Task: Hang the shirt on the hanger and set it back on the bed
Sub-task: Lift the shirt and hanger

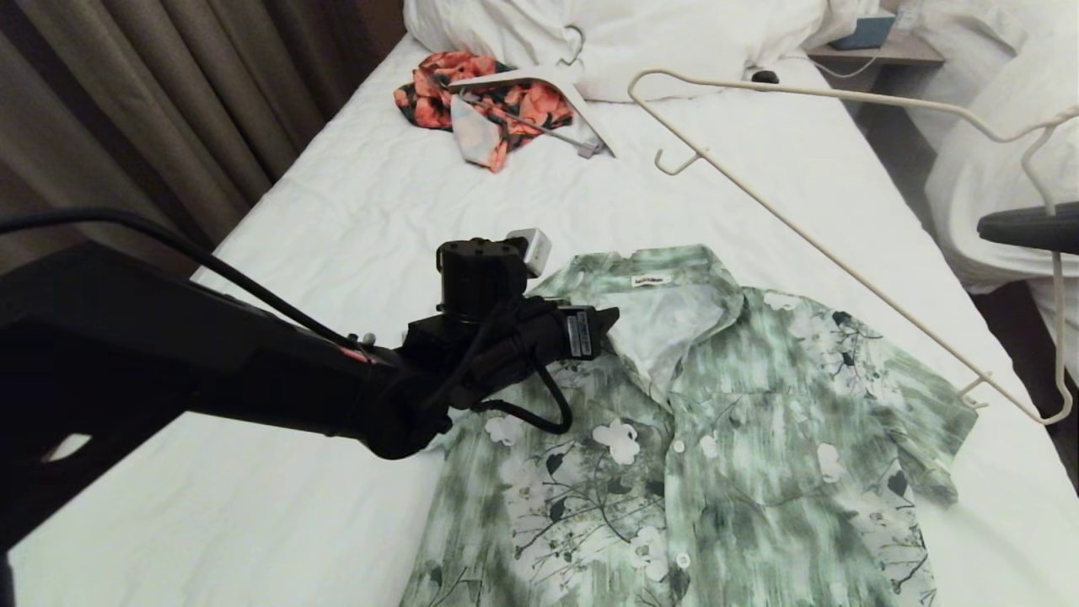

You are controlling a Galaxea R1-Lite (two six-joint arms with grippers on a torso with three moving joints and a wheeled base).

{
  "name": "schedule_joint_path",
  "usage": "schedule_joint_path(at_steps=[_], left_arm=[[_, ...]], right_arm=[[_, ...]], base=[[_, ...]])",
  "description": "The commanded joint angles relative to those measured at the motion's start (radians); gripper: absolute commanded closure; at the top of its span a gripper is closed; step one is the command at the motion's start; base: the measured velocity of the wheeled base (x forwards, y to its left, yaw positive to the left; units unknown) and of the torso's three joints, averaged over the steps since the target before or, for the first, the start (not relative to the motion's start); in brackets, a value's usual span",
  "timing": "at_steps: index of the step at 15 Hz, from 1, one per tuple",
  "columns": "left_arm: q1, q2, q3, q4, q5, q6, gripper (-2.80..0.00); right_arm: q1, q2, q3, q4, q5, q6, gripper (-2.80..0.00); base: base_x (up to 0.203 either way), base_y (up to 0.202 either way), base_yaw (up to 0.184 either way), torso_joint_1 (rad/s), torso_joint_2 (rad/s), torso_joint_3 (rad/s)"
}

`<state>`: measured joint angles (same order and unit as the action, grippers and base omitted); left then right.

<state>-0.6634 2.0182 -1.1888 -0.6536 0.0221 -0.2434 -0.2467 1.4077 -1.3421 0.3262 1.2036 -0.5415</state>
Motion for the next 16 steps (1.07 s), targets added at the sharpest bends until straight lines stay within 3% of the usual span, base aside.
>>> schedule_joint_path(at_steps=[1,11,12,16], left_arm=[[0.007,0.042,-0.019,-0.004,0.001,-0.002,-2.8],[0.018,0.134,-0.111,-0.009,0.058,-0.004,-2.8],[0.018,0.134,-0.112,-0.009,0.059,-0.005,0.0],[0.019,0.12,-0.117,-0.025,0.059,-0.004,0.0]], right_arm=[[0.0,0.002,0.0,0.002,0.007,-0.003,0.0],[0.0,0.007,0.008,0.004,0.007,-0.003,0.0],[0.0,0.011,0.008,0.004,0.007,-0.003,0.0],[0.004,0.015,0.014,0.004,0.006,-0.006,0.0]], base=[[0.0,0.0,0.0,0.0,0.0,0.0],[0.0,0.0,0.0,0.0,0.0,0.0],[0.0,0.0,0.0,0.0,0.0,0.0],[0.0,0.0,0.0,0.0,0.0,0.0]])
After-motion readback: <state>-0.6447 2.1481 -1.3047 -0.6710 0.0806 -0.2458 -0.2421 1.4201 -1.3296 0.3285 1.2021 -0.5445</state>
